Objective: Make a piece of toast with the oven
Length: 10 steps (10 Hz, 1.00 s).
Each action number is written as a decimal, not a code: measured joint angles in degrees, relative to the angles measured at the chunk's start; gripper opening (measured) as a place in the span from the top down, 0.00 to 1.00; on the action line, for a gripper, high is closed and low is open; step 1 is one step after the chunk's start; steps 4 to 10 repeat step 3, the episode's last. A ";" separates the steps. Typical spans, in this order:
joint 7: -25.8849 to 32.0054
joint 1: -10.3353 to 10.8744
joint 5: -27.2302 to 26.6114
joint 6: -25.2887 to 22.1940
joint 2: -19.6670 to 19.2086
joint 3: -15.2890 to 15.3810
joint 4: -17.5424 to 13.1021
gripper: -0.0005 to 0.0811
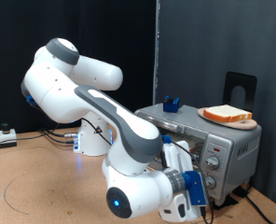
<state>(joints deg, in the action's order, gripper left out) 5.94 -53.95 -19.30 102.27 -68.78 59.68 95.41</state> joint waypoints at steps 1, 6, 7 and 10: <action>-2.44 -0.90 0.02 -1.91 1.15 -0.29 -0.33 0.02; -4.04 -3.20 -0.10 -2.84 3.30 -0.24 -0.32 0.00; -4.04 -3.20 -0.10 -2.84 3.30 -0.24 -0.32 0.00; -4.04 -3.20 -0.10 -2.84 3.30 -0.24 -0.32 0.00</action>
